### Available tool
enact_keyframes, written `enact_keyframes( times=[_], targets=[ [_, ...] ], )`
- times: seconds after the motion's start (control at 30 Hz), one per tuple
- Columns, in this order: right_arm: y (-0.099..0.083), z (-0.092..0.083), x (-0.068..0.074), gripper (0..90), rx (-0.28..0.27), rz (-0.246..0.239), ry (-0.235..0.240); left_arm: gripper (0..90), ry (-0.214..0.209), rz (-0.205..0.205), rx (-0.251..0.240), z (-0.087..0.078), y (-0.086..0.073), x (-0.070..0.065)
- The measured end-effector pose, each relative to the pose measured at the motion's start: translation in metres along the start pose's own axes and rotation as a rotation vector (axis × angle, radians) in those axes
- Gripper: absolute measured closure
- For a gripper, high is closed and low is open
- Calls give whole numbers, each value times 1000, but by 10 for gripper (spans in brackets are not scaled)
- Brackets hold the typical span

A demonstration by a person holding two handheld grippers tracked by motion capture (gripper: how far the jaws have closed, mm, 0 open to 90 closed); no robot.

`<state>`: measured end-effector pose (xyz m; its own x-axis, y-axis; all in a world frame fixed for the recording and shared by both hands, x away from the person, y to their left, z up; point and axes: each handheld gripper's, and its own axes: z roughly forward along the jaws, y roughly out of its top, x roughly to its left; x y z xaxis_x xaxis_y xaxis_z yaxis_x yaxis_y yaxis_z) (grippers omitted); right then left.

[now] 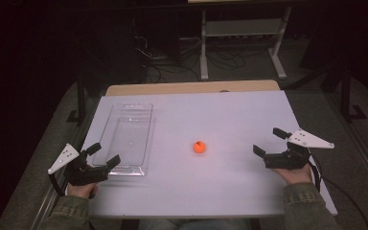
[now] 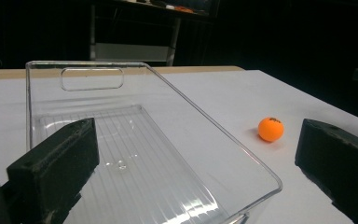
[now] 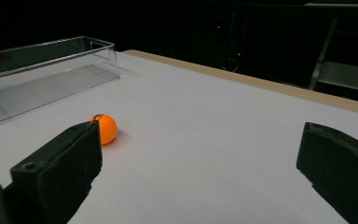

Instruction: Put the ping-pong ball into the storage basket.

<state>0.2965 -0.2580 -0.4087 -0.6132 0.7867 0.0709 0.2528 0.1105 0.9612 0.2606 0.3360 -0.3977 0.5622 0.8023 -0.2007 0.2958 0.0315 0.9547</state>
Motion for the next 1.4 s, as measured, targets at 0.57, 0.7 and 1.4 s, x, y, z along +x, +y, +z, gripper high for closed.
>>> enact_keyframes(
  times=[0.57, 0.7, 1.4],
  targets=[
    [1, -2, -2, 0, -35, 27, 9, 0, 24, 56, 32, 3, 1, -6],
    [1, -3, -2, 0, -36, 30, 13, 0, 22, 74, 43, 5, 4, -9],
    [1, -1, -1, 0, -34, 30, 51, 0, -74, 209, 131, 20, 44, -39]
  ],
)
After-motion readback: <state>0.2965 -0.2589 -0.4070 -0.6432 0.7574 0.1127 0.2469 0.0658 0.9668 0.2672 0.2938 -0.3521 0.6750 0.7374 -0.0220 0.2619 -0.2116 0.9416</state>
